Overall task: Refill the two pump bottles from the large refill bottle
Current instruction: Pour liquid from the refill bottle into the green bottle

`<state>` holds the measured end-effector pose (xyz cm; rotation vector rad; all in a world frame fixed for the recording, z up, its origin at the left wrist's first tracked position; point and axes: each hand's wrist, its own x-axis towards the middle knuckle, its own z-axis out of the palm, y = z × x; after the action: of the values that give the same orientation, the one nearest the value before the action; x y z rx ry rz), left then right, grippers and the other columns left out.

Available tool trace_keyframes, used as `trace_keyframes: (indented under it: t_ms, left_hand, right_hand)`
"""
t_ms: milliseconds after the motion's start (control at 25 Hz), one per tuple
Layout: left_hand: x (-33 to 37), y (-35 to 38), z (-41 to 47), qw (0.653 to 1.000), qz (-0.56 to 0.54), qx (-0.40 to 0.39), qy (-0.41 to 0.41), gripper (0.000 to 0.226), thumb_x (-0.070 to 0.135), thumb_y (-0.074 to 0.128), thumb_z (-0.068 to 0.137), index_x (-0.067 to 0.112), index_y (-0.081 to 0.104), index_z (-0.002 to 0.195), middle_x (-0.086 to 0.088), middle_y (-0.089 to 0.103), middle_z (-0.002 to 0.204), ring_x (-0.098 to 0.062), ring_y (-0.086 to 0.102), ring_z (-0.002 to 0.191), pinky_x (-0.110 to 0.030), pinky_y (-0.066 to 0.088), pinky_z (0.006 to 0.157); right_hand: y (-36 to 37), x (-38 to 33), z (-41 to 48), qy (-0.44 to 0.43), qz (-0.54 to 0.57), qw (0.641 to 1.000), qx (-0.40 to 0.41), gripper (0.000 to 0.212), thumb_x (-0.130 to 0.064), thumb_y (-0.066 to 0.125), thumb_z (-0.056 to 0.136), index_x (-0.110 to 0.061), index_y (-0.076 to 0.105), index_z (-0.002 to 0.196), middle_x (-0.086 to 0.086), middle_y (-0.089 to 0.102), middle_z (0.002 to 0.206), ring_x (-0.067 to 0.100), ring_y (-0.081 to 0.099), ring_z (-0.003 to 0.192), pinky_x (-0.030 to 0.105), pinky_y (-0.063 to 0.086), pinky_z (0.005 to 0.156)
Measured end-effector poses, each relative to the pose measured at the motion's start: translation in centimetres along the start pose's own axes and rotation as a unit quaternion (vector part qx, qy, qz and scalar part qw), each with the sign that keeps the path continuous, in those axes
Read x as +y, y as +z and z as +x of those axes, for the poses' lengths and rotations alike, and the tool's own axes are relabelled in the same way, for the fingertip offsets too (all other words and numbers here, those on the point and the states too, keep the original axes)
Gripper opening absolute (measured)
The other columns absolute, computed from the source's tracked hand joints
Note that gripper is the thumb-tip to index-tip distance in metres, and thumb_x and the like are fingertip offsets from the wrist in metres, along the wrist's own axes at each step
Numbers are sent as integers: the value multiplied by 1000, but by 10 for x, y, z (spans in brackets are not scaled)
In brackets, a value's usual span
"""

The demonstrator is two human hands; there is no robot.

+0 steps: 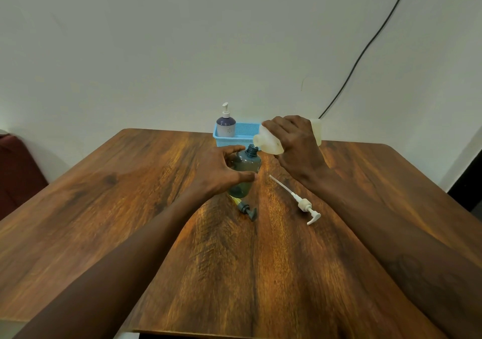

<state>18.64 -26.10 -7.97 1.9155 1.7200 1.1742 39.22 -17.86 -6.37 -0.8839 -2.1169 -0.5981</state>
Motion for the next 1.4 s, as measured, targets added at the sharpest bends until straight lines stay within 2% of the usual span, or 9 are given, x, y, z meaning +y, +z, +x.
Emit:
trace_keyframes:
  t_ms: [200, 400, 920, 1160, 1400]
  left_hand:
    - [-1, -1, -1, 1000, 4, 0, 5, 81, 38, 90, 72, 21, 57, 143, -4, 65, 137, -1, 54, 101, 1, 42, 58]
    - [0, -1, -3, 1000, 10, 3, 5, 81, 39, 89, 73, 21, 56, 144, -5, 65, 137, -1, 54, 101, -3, 41, 58]
    - [0, -2, -3, 1000, 3, -6, 4, 79, 35, 89, 74, 20, 56, 144, -4, 65, 137, -2, 53, 101, 6, 39, 58]
    - [-3, 0, -3, 1000, 7, -7, 0, 80, 38, 89, 73, 22, 56, 145, -3, 65, 137, -2, 54, 102, 1, 41, 57]
    - [-2, 0, -5, 1000, 8, -6, 0, 81, 39, 89, 73, 22, 55, 145, -4, 66, 136, -3, 56, 100, -5, 39, 64]
  right_hand:
    - [0, 1, 0, 0, -2, 1000, 0, 73, -6, 92, 66, -10, 63, 133, 13, 67, 126, 37, 60, 114, 48, 46, 100]
    - [1, 2, 1, 3, 1, 1000, -4, 71, -7, 92, 68, -10, 63, 133, 13, 67, 127, 37, 60, 115, 49, 46, 101]
    - [0, 6, 3, -1, 1, 1000, -11, 73, -7, 91, 68, -11, 62, 134, 13, 66, 129, 37, 59, 116, 53, 47, 101]
    - [-1, 6, 3, -8, 1, 1000, -7, 71, -7, 91, 69, -10, 62, 133, 14, 67, 128, 38, 59, 115, 53, 47, 101]
    - [-1, 9, 2, -17, -5, 1000, -4, 68, -5, 88, 71, -10, 62, 133, 12, 67, 127, 36, 59, 114, 51, 46, 100]
